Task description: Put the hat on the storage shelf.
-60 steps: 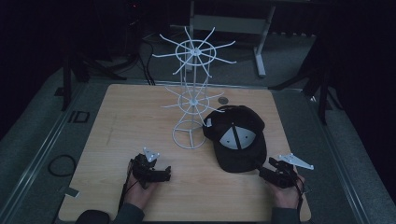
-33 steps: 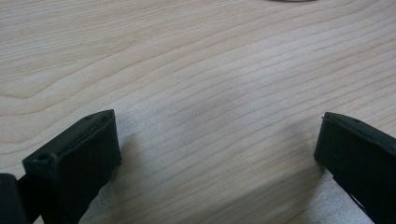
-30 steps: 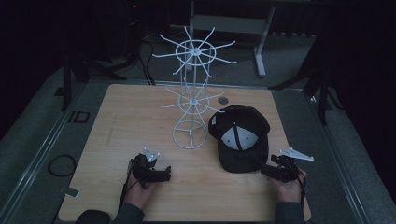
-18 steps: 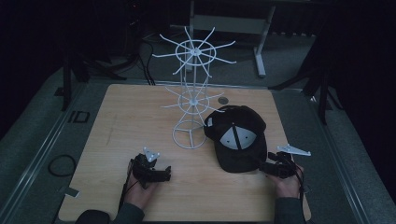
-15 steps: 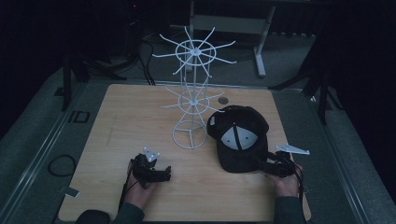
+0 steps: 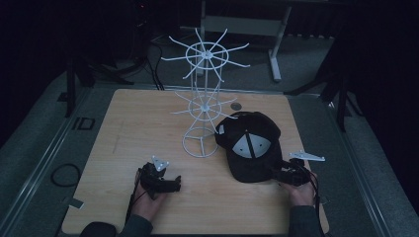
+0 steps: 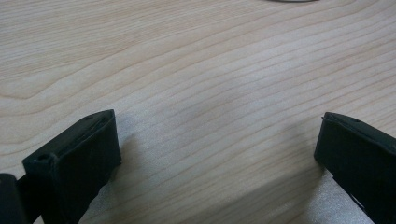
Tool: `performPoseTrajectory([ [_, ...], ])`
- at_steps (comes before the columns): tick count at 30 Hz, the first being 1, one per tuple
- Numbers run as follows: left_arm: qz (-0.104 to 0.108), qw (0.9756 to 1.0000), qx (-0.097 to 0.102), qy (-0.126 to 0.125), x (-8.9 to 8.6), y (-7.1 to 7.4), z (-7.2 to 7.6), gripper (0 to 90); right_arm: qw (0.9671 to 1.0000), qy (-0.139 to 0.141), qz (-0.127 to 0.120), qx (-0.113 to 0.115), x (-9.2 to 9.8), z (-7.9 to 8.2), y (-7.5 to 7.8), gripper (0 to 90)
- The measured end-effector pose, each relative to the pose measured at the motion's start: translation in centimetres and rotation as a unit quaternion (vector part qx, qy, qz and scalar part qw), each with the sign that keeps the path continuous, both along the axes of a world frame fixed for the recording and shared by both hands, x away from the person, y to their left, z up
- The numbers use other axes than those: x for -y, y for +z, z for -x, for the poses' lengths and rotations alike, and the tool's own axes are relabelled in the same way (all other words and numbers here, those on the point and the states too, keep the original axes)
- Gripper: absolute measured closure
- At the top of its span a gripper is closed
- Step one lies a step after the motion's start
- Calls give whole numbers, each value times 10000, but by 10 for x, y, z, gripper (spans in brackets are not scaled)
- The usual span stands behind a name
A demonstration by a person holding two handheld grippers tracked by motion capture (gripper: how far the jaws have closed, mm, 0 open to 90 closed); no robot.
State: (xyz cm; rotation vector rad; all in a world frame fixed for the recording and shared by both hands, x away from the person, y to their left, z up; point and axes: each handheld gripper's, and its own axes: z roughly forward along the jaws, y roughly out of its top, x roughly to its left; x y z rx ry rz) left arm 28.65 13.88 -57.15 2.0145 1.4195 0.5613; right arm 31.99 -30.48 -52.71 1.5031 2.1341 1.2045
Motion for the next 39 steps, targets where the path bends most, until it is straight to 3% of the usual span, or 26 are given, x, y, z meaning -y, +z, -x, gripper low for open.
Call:
performPoseTrajectory([
  [13, 4, 10000, -7, 3, 0, 0, 0, 2, 9997, 244, -19, 9, -1, -12, 3, 341],
  [19, 3, 10000, -7, 5, 0, 0, 0, 1, 9983, 524, -259, -37, -4, -8, 2, 387],
  [30, -6, 10000, -4, 0, 0, 0, 0, 1, 9952, 845, -467, -157, -13, -7, -7, 485],
  [39, 4, 10000, -7, 4, 0, 0, 0, 1, 9930, 1069, -446, -237, -23, -5, -14, 557],
])
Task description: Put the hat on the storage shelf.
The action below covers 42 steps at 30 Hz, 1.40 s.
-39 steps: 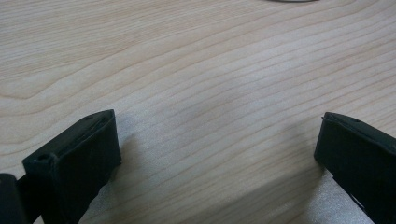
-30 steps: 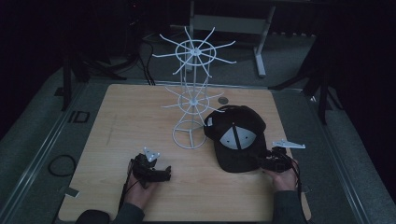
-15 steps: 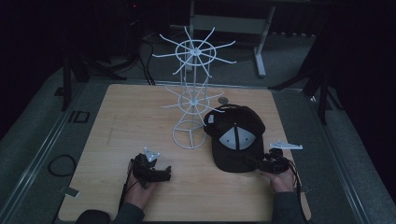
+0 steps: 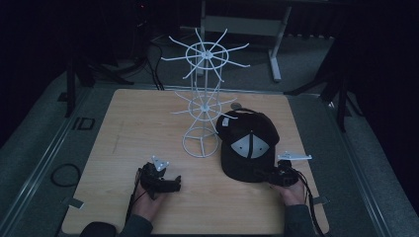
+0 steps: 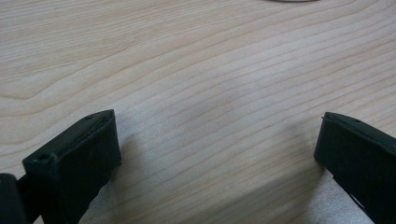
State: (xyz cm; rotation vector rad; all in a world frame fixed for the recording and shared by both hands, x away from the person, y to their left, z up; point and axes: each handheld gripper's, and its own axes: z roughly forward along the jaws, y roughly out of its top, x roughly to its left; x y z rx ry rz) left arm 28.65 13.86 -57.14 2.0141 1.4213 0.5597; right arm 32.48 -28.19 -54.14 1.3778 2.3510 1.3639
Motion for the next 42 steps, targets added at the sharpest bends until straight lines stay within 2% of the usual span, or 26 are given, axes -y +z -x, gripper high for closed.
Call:
performPoseTrajectory([
  [3, -8, 10000, 6, -4, 0, 0, 0, 1, 9999, 45, -36, -116, -2, 0, -4, 576],
  [11, 1, 10000, 2, -2, 0, 0, 0, 1, 9980, 306, -517, -208, -2, 1, -6, 734],
  [15, -1, 10000, 0, 0, 0, 0, 0, 1, 9967, 251, -742, -229, -2, 2, -4, 784],
  [18, 2, 10000, 1, 1, 0, 0, 0, 1, 9956, 72, -932, -96, 0, 5, 1, 813],
  [21, 2, 10000, 2, 1, 0, 0, 0, 1, 9957, -210, -902, 18, 4, 7, 5, 819],
  [27, -9, 10000, 5, -4, 0, 0, 0, 1, 9933, -652, -940, 180, 10, 11, 9, 857],
  [32, -9, 10000, 5, -3, 0, 0, 0, 1, 9926, -825, -796, 411, 8, 14, 14, 864],
  [36, 1, 10000, 1, 1, 0, 0, 0, 1, 9908, -1021, -721, 520, 7, 16, 17, 865],
  [42, 4, 10000, 3, 5, 0, 0, 0, 1, 9893, -1108, -657, 677, 6, 19, 23, 865],
])
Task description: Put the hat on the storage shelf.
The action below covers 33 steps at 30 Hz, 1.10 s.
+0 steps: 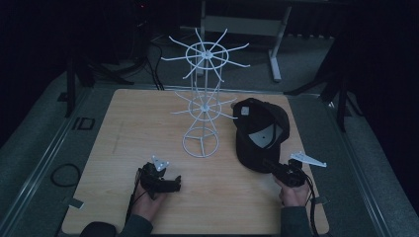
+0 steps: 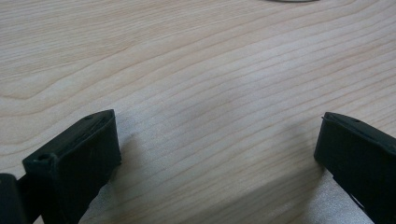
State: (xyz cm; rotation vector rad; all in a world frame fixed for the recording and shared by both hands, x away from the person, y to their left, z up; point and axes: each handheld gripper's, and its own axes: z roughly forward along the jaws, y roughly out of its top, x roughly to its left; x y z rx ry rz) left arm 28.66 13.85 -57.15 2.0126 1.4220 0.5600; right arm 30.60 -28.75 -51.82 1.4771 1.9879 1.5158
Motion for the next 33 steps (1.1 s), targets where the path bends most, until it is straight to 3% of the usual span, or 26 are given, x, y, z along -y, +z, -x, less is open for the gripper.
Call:
performPoseTrajectory([
  [12, -11, 10000, -9, -13, 0, 0, 0, 1, 9997, -48, 185, 149, -3, 0, 11, 866],
  [33, -10, 10000, 12, -6, 0, 0, 0, 1, 9985, -83, 286, 458, -2, -1, 34, 865],
])
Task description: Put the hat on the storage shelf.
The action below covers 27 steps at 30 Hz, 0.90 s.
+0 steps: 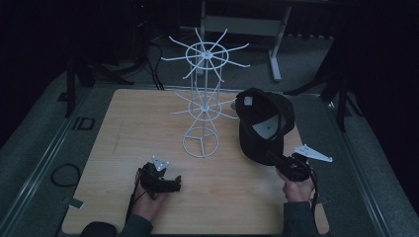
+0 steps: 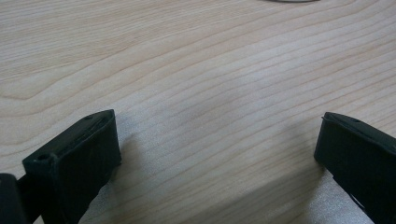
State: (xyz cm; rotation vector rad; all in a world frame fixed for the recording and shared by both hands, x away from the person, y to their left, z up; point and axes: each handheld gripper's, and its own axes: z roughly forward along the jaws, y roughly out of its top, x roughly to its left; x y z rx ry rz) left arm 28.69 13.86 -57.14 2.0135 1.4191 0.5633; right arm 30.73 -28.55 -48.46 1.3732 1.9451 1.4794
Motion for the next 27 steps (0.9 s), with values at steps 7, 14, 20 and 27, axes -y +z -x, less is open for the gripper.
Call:
performPoseTrajectory([
  [7, 0, 10000, -1, -2, 0, 0, 0, 1, 10000, -36, 8, 76, 1, 0, 5, 865],
  [14, 17, 10000, -1, 5, 0, 0, 0, 1, 9999, -24, 67, 139, -1, 0, 9, 865],
  [20, 16, 10000, -1, 5, 0, 0, 0, 1, 9998, -57, 114, 175, -3, 0, 12, 866],
  [27, 15, 10000, -4, 3, 0, 0, 0, 1, 9995, -60, 181, 254, -4, -1, 18, 865],
])
